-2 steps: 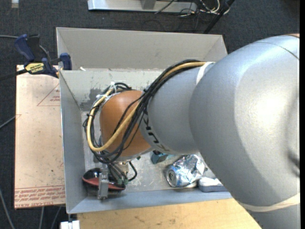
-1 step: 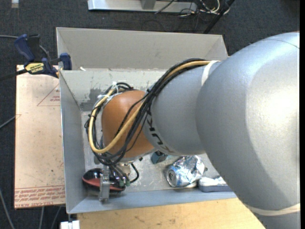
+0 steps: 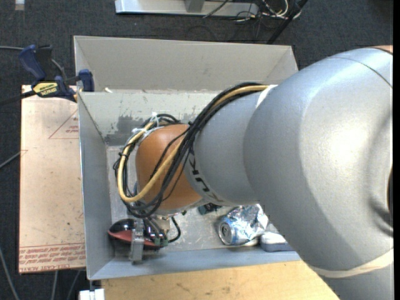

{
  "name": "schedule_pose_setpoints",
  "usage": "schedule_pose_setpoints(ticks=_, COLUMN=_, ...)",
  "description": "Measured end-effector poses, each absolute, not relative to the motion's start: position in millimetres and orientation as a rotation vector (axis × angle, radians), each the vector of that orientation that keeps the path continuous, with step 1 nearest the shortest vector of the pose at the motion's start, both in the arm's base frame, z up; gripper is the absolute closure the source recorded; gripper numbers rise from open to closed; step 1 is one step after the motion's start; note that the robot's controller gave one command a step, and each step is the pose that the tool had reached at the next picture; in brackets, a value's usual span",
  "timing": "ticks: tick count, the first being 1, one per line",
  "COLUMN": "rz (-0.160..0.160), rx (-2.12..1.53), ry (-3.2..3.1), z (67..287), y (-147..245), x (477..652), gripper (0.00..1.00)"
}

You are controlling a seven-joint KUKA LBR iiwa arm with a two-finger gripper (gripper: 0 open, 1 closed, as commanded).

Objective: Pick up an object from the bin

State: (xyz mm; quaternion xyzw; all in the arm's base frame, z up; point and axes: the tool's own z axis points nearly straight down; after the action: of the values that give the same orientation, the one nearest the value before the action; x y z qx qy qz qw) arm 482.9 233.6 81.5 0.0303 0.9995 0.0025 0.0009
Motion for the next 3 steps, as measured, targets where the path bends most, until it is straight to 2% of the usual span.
schedule_pose_setpoints(ticks=1, rz=0.006, rx=0.053, ry=3.152, z=70.6, y=234.6, x=479.4, gripper=1.00)
schedule_pose_setpoints(ticks=3, rz=0.005, rx=0.053, ry=3.153, z=72.9, y=234.2, x=478.7, gripper=1.00)
